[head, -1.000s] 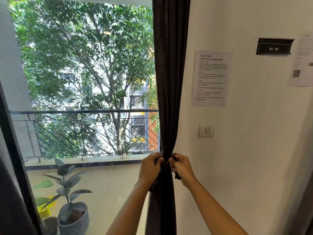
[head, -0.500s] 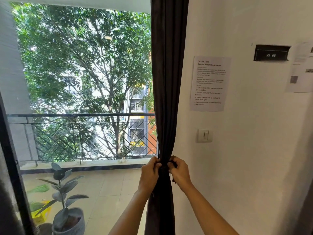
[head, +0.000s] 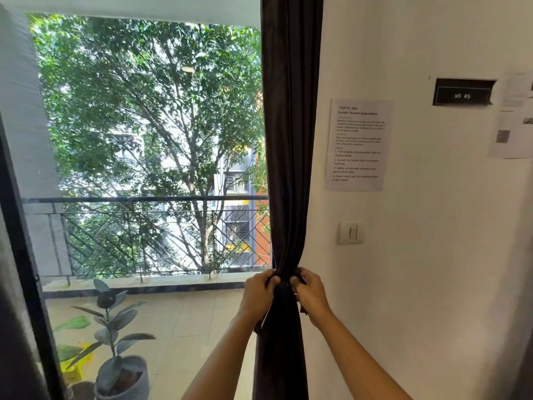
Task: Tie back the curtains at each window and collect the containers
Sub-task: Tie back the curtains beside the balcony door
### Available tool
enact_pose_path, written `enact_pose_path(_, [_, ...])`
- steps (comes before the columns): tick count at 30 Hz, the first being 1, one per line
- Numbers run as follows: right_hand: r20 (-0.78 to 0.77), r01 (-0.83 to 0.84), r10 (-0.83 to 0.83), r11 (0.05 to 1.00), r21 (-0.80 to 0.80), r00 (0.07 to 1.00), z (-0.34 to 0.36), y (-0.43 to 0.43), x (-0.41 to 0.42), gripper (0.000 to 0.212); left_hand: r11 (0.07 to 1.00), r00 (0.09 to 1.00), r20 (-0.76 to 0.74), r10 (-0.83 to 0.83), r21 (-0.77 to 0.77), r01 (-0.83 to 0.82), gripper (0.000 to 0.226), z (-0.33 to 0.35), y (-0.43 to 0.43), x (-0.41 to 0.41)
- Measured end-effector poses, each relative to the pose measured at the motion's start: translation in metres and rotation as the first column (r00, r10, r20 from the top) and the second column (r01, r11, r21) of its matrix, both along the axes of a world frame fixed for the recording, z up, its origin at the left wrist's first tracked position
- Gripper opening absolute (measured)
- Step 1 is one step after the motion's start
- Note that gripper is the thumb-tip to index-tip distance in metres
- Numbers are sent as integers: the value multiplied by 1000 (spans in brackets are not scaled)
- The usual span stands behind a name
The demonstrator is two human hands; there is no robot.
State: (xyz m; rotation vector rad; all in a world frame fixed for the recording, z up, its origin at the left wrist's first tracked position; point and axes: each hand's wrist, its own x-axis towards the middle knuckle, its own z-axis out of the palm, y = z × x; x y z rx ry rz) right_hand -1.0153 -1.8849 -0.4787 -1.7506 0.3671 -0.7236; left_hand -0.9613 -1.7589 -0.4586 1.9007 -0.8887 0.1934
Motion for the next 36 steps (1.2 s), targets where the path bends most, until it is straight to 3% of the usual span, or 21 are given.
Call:
enact_pose_path(5, [4,20,-20,1000,-24,1000,-3,3,-3,20,996,998,-29,64,-53,-65,19,-6,1,-2])
enact_pose_path(9, [1,30,-30,999,-19,1000,-3,6,-7,20,999,998,-61,-1,-48,-2,9,-7,3,-12])
enact_pose_path(22, [89,148,-139,983,-111,986,-5,21,-21,24,989,994,-87,61,-127,-72,13,-12,4,-25])
enact_pose_path(28, [0,29,-29,1000,11,1000,12,16,-35,14,995,994,-105,-17,93,27,20,8,17,-14])
enact_pose_path(32, [-53,-68,66,997,-46,996,19,10,-43,13,946,994,-7,-110,306,107,18,29,29,-3])
enact_pose_path(36, [-109,-172,168,985,-28,980,29,8,-50,14,930,984,46,-171,337,146,17,40,35,-8])
